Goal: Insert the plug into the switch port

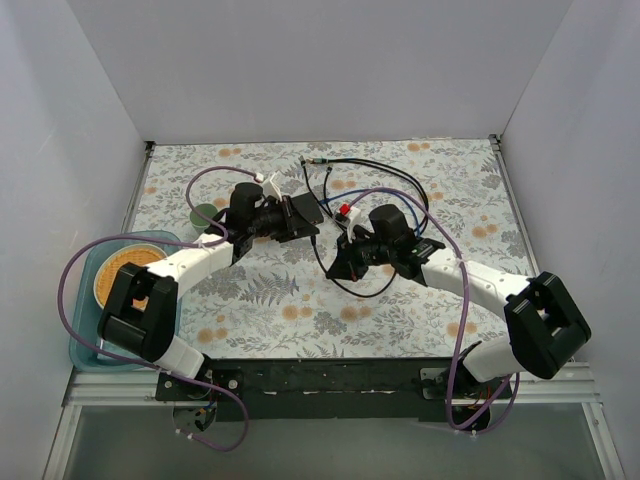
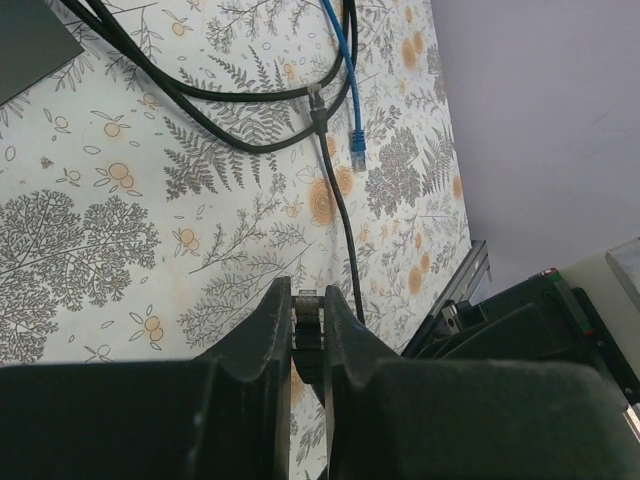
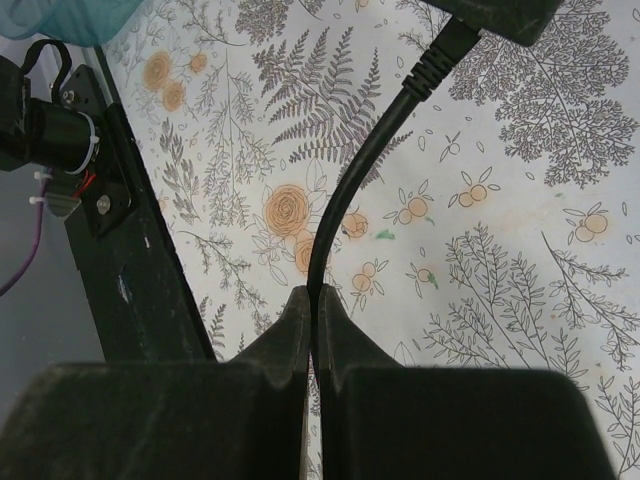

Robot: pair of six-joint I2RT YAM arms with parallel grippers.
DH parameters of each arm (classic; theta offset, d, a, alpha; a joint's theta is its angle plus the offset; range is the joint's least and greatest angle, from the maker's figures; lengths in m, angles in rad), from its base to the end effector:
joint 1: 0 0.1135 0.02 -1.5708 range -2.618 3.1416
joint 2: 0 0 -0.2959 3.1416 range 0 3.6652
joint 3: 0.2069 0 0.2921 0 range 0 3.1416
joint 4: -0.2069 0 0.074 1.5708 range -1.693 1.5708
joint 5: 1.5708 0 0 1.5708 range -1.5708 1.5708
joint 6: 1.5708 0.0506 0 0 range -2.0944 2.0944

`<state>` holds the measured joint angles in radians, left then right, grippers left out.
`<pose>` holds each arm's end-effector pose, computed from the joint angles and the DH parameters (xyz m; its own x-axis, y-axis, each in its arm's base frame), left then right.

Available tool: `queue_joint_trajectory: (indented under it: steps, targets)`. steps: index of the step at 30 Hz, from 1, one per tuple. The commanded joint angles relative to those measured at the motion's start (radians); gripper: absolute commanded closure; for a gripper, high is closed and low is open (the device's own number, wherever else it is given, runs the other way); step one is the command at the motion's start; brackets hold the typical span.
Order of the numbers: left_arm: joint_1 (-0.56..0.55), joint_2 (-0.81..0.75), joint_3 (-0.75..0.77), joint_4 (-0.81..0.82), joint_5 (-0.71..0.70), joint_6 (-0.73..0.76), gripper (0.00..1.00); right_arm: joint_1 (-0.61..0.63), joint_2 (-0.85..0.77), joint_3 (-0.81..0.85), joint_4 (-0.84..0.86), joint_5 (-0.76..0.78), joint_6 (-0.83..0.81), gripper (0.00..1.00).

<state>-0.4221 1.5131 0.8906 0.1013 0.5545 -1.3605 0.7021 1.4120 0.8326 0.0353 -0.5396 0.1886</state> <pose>0.3281 -0.1766 0.2327 -0.8428 -0.5329 0.0754 -0.2845 0.3223 -0.9028 0.2472 0.2431 0.2386 -0.5550 -0.2588 -0.7906 -0.7998 0.4272 0.4217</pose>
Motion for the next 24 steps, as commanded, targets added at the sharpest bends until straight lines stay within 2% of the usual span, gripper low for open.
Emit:
queue_joint_trajectory:
  steps: [1,3,5,6,8,9,12,18,24]
  targets:
    - [-0.017,-0.019,0.001,0.029,0.018,0.012,1.00,0.004,-0.033,0.006,0.064,0.004,0.008,0.99]
    - [-0.020,-0.036,-0.024,0.060,0.019,0.011,1.00,0.002,-0.031,0.017,0.072,0.010,0.012,0.98]
    - [-0.023,-0.069,-0.047,0.110,0.025,0.012,1.00,0.004,-0.035,0.026,0.080,0.027,0.031,0.84]
    - [-0.023,-0.083,-0.068,0.124,0.025,0.012,1.00,0.004,-0.047,0.033,0.083,0.038,0.037,0.68]
    - [-0.023,-0.128,-0.093,0.168,0.025,0.015,1.00,0.002,-0.067,0.023,0.142,0.046,0.070,0.52]
    - [-0.023,-0.143,-0.102,0.184,0.028,0.018,1.00,0.002,-0.093,0.014,0.172,0.046,0.086,0.38]
    - [-0.023,-0.195,-0.143,0.248,0.047,0.020,1.00,-0.004,-0.133,-0.013,0.273,0.027,0.146,0.22]
    - [-0.024,-0.269,-0.212,0.406,0.119,-0.017,1.00,-0.027,-0.137,-0.023,0.373,-0.054,0.251,0.20]
    - [-0.024,-0.330,-0.282,0.616,0.211,-0.086,1.00,-0.061,-0.151,-0.110,0.560,-0.115,0.336,0.22]
